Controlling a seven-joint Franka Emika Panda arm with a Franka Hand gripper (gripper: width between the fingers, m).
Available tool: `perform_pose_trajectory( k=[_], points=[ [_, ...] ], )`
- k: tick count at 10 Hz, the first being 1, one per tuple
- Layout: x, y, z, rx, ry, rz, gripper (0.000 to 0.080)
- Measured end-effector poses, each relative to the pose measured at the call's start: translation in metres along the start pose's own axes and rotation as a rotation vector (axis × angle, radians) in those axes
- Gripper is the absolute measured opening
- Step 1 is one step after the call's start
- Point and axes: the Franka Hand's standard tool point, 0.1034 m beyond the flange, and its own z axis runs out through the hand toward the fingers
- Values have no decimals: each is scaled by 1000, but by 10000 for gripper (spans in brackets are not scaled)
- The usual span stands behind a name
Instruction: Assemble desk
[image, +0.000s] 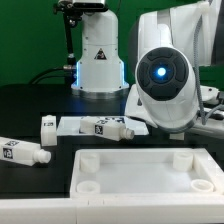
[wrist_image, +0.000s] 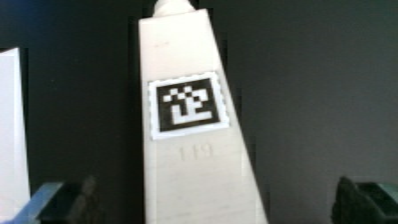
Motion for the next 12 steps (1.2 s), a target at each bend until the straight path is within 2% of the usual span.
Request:
perform_pose_trajectory(
  k=[1, 3, 5, 6, 7, 8, 10, 11, 12],
  points=[
    [0, 1, 4, -6, -7, 5, 649],
    [1, 2, 3, -4, -5, 7, 640],
    [1, 2, 3, -3, -5, 8, 292],
    [1, 2, 2, -2, -4, 8, 284],
    [-1, 1, -10, 9, 7, 2, 284],
    [-12, 6, -36, 27, 7, 0, 284],
    [-37, 2, -93, 53, 143, -54, 284],
    [-46, 1, -113, 56, 223, -80, 284],
    [-48, 0, -115, 54, 251, -88, 284]
  ],
)
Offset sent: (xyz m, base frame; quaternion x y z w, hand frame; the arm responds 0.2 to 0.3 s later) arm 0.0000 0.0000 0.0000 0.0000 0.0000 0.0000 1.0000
